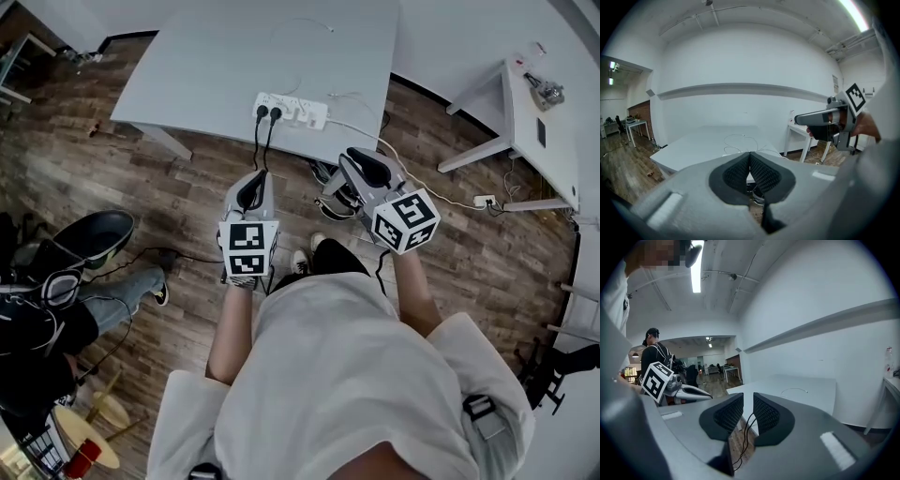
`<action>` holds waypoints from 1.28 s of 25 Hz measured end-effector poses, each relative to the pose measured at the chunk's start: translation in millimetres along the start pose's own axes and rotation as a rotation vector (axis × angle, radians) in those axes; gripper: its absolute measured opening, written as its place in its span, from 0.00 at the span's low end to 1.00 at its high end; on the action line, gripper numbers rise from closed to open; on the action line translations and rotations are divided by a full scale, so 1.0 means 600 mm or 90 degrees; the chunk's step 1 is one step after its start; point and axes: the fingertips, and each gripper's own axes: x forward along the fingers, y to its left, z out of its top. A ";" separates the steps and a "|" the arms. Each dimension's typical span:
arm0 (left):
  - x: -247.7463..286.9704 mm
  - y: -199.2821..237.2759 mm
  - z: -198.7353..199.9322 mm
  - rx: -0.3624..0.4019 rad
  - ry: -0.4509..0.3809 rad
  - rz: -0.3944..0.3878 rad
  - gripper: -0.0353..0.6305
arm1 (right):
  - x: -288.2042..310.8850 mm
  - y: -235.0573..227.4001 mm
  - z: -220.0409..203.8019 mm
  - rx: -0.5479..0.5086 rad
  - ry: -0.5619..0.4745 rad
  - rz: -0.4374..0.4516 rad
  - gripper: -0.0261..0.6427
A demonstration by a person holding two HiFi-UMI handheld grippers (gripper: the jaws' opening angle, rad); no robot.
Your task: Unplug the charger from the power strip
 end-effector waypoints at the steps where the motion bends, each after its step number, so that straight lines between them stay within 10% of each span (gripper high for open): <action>1: 0.007 0.004 -0.002 -0.005 0.004 -0.001 0.06 | 0.007 -0.004 -0.001 -0.002 0.004 0.000 0.14; 32: 0.320 0.075 -0.067 0.009 0.135 -0.042 0.08 | 0.264 -0.161 -0.179 0.041 0.183 0.130 0.29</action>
